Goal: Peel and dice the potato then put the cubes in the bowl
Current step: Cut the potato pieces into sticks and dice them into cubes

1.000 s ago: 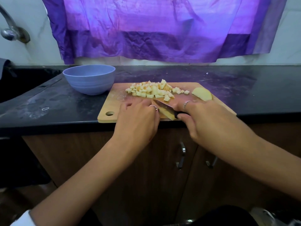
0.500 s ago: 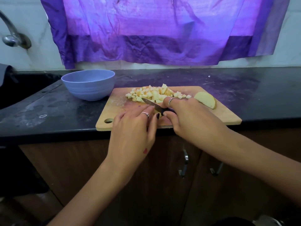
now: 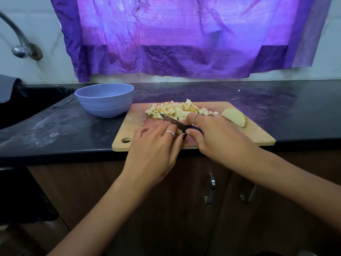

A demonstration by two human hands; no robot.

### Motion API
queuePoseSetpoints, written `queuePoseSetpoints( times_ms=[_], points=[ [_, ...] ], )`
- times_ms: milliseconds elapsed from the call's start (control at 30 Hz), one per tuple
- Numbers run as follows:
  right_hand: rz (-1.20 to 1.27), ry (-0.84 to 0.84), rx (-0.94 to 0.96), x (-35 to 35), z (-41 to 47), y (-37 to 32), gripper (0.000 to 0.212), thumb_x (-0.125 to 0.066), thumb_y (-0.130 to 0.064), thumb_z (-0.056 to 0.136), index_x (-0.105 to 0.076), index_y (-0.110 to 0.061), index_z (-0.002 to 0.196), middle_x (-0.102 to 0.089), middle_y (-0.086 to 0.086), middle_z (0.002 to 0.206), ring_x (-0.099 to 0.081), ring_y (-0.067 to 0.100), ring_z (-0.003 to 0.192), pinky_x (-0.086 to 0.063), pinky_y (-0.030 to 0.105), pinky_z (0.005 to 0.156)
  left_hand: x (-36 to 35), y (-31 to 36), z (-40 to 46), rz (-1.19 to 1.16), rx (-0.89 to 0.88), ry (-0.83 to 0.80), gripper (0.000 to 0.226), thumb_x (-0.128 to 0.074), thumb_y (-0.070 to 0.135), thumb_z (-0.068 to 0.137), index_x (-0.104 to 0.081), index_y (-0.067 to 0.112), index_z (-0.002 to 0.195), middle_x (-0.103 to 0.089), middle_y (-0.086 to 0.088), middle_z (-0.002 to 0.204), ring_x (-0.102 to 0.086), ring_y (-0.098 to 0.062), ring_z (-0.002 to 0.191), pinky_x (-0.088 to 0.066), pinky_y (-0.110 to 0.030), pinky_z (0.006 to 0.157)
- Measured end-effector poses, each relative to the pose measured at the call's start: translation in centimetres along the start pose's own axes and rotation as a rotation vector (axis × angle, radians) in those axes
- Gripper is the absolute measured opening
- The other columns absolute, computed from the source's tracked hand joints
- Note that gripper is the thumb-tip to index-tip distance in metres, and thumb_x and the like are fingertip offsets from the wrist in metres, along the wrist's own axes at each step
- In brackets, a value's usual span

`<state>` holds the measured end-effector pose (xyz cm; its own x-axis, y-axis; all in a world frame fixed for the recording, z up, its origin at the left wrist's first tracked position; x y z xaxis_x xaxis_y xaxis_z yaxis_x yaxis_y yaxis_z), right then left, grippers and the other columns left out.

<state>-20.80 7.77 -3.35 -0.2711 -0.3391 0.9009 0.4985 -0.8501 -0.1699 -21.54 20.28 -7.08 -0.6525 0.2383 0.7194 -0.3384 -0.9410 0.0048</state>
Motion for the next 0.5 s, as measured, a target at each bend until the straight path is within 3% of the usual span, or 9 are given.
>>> queuePoseSetpoints(
  times_ms=[100, 267, 500],
  points=[
    [0.023, -0.018, 0.001, 0.14, 0.08, 0.07, 0.021, -0.047, -0.029, 0.099, -0.054, -0.027, 0.118, -0.054, -0.003, 0.085, -0.047, 0.012, 0.074, -0.031, 0.012, 0.053, 0.10, -0.99, 0.33, -0.008, -0.031, -0.011, 0.045, -0.033, 0.044, 0.095, -0.067, 0.017, 0.107, -0.068, 0.000, 0.113, -0.061, -0.019, 0.112, -0.043, -0.037, 0.088],
    [0.038, -0.001, 0.002, 0.21, 0.02, 0.03, 0.023, -0.049, -0.031, 0.098, -0.054, -0.028, 0.120, -0.064, 0.002, 0.093, -0.053, 0.015, 0.078, -0.042, 0.026, 0.060, -0.23, -1.21, -0.08, 0.011, -0.047, -0.010, 0.049, -0.031, 0.043, 0.098, -0.068, 0.016, 0.115, -0.067, -0.001, 0.120, -0.059, -0.018, 0.117, -0.041, -0.037, 0.094],
    [-0.002, -0.009, 0.008, 0.38, 0.21, 0.21, 0.029, -0.050, -0.032, 0.097, -0.053, -0.029, 0.125, -0.065, 0.003, 0.105, -0.061, 0.020, 0.094, -0.051, 0.032, 0.076, -0.04, -1.00, -0.06, 0.053, -0.034, -0.010, 0.047, -0.031, 0.042, 0.098, -0.067, 0.017, 0.114, -0.068, -0.001, 0.116, -0.063, -0.018, 0.109, -0.040, -0.038, 0.090]
  ],
)
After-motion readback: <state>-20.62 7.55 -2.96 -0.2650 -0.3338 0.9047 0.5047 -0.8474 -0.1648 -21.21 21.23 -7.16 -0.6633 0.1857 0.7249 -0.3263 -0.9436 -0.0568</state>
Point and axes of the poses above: each hand's wrist, its own z-axis towards the middle knuckle, its own x-axis out of the back of the hand, y = z × x, the point moved 5 cm from there along z, towards the middle knuckle
